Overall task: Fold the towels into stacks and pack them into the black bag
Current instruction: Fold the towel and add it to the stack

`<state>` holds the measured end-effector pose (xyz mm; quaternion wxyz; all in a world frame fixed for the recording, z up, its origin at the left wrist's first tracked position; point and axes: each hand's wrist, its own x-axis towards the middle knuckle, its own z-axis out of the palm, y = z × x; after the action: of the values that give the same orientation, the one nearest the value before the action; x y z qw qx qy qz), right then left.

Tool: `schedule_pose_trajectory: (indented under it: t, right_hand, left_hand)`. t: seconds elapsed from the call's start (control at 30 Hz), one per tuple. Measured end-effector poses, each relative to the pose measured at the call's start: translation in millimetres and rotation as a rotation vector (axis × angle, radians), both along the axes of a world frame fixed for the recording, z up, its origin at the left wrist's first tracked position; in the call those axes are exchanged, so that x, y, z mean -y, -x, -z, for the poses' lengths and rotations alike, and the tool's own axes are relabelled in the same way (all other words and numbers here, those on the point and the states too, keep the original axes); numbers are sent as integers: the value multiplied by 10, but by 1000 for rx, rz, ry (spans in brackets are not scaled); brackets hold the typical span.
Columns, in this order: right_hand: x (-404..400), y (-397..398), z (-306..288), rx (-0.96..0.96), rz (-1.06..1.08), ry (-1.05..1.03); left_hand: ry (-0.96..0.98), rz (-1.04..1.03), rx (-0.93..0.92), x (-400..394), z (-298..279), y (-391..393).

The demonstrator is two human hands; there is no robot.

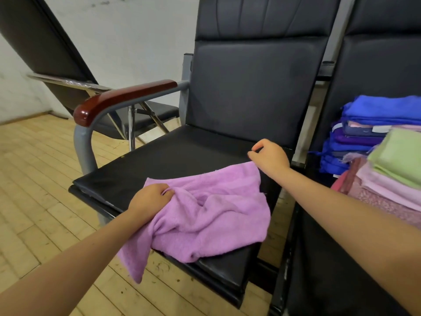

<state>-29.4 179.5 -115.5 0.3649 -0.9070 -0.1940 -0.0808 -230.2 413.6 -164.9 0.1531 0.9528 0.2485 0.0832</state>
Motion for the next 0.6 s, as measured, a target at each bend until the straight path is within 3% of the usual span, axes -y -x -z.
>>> schedule_pose_trajectory:
  t: [0.07,0.13,0.2,0.37,0.5,0.6]
  right_hand:
    - [40,196,-44,-161,-211,128]
    - [92,407,-19,-295,-390,443]
    - [156,543,52,-273,-464,631]
    - [280,643,64,-101,-453,592]
    - [401,601,30,-63,-372,279]
    - [472,533,-63,-103,-313,113]
  left_hand:
    - [10,14,29,26,-22,32]
    - [33,39,63,57,-47,82]
    - [60,74,112,70,-65,141]
    - [121,127,157,42,-143,344]
    - [-6,-7,115,-151,-193,524]
    - [85,-124,231,-233,-310,566]
